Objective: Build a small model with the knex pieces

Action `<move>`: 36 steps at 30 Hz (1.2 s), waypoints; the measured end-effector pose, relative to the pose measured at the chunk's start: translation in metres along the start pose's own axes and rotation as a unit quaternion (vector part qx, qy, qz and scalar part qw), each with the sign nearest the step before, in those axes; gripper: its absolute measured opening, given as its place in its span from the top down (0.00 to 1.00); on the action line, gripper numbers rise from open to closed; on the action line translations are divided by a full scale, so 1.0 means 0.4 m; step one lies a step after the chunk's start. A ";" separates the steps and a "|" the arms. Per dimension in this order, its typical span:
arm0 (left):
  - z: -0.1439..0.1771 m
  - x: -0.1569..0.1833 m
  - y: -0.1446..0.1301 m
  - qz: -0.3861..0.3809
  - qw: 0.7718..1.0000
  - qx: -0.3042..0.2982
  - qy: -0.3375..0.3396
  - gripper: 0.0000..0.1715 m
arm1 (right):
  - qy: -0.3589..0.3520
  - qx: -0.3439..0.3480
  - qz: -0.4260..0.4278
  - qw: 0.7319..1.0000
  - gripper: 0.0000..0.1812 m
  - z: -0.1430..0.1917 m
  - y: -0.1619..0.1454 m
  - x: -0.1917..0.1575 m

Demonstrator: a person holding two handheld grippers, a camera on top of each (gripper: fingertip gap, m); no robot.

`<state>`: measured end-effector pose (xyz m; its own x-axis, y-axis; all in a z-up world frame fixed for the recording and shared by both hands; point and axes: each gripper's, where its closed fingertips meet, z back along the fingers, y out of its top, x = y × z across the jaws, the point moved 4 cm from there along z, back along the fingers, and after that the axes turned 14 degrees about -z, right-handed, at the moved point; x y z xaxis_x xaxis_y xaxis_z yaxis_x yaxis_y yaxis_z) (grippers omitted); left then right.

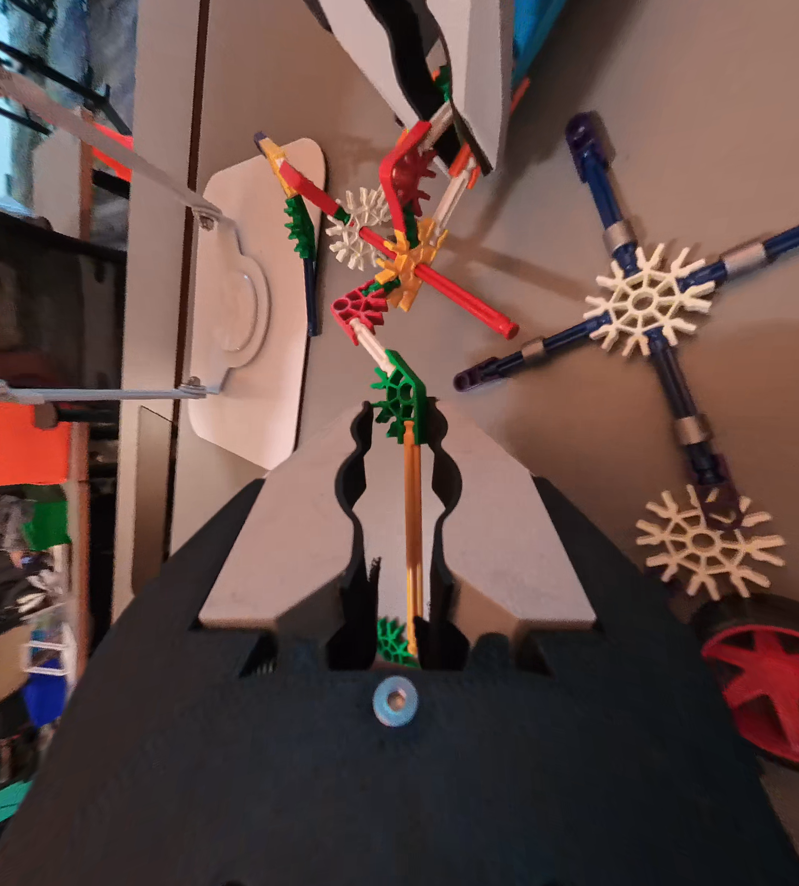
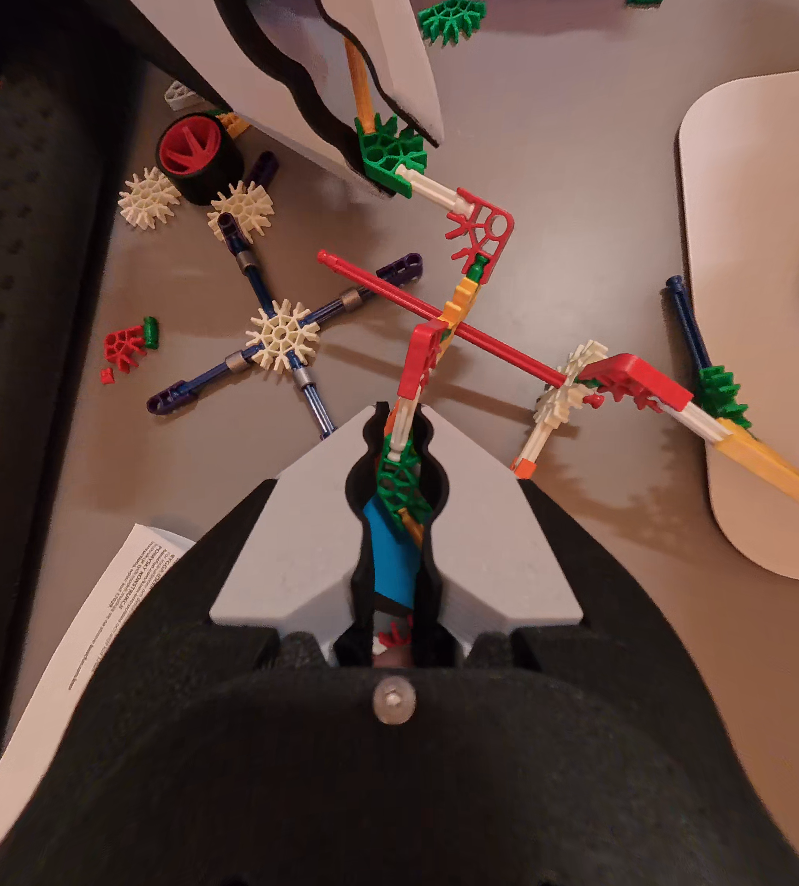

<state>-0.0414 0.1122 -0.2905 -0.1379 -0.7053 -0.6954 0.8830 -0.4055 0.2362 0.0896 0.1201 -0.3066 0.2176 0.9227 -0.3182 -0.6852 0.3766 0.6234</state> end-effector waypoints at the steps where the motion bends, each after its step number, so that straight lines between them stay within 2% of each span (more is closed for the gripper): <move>1: 0.000 -0.001 -0.002 -0.012 1.000 -0.007 0.007 0.88 | 0.003 0.001 0.002 1.000 0.95 0.002 0.000 -0.002; 8: -0.020 -0.016 -0.024 -0.069 0.997 0.001 0.046 0.89 | 0.027 0.020 -0.006 0.999 0.95 0.012 0.005 -0.001; 11: -0.048 -0.032 -0.052 -0.076 0.995 -0.015 0.066 0.89 | 0.042 0.035 -0.010 0.998 0.95 0.021 0.011 -0.004; 18: -0.091 -0.035 -0.071 -0.073 0.994 -0.020 0.073 0.88 | 0.050 0.036 0.008 0.998 0.95 0.022 0.013 -0.018; 26: -0.113 -0.067 -0.071 -0.060 0.992 -0.019 0.113 0.87 | 0.059 0.030 0.041 0.997 0.95 0.014 0.016 -0.051; 36: -0.116 -0.093 -0.058 -0.083 0.980 -0.016 0.179 0.86 | 0.049 0.028 0.049 0.997 0.95 0.014 0.017 -0.051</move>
<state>-0.0358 0.1748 -0.3016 -0.1199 -0.3801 -0.9171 0.8765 -0.4744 0.0820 0.0842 0.1044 -0.2918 0.0809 0.9436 -0.3209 -0.6586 0.2923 0.6934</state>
